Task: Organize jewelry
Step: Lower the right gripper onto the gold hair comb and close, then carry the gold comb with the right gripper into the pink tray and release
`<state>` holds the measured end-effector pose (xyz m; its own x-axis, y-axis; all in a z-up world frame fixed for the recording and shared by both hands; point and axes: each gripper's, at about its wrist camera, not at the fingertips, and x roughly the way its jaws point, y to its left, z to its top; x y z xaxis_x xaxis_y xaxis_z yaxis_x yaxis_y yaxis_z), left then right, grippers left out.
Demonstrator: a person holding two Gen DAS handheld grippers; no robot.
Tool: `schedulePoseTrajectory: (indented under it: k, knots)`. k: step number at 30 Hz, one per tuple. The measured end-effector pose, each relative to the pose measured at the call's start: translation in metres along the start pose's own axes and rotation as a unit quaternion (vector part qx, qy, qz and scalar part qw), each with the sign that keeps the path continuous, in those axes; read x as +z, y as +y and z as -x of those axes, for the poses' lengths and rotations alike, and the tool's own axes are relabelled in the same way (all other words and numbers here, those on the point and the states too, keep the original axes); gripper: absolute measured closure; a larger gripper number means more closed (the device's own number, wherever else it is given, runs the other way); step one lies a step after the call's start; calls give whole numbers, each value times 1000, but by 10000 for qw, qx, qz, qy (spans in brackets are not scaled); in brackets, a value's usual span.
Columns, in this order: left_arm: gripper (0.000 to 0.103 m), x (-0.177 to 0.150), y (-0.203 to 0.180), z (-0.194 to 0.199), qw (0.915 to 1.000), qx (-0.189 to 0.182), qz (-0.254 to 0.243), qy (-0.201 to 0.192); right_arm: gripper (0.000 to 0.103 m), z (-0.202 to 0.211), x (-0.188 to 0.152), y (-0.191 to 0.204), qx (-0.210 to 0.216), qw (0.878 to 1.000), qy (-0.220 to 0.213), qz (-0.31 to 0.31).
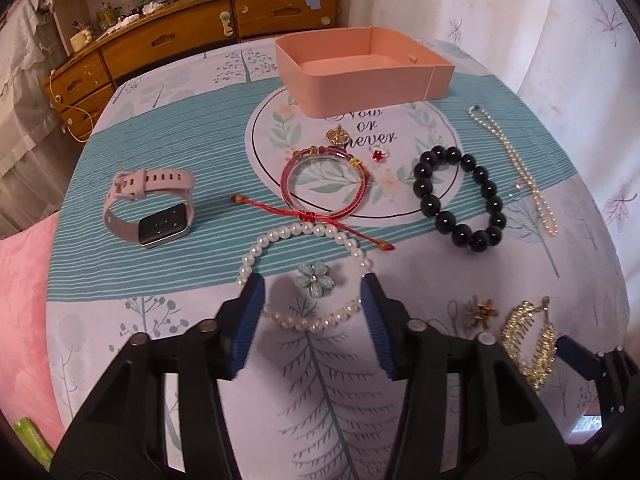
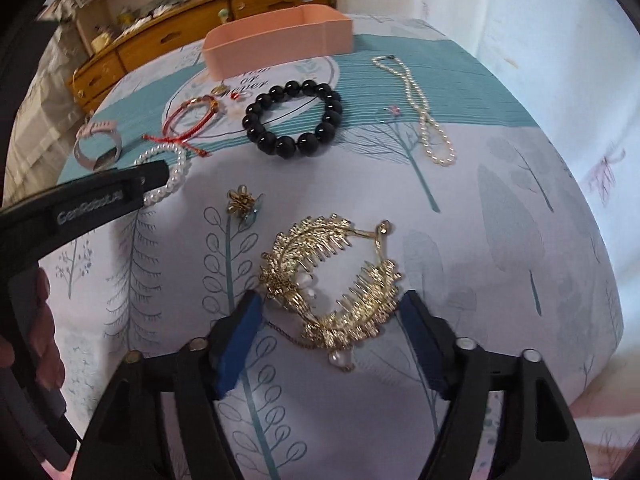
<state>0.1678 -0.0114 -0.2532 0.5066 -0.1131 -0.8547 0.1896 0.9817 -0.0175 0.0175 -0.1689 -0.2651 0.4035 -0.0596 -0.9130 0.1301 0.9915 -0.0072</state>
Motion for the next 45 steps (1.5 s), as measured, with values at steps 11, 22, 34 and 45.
schedulePoseTrajectory:
  k: [11,22,34,45]
  knots:
    - [84,1,-1,-10,10000,19,-19,65,26,-8,9,2,-6,9997,-189,167]
    - [86,5,5,8,9998,100,147,-41,29,-3,16,-12,428,9990,-144,19]
    - [86,42,2,51,9989,17,19,-469,29,28,72,-19,469,9934,-1002,307]
    - [86,123,12,80,9931,30,303,-1136,28,57,178,-27,752,9793,-1878,94]
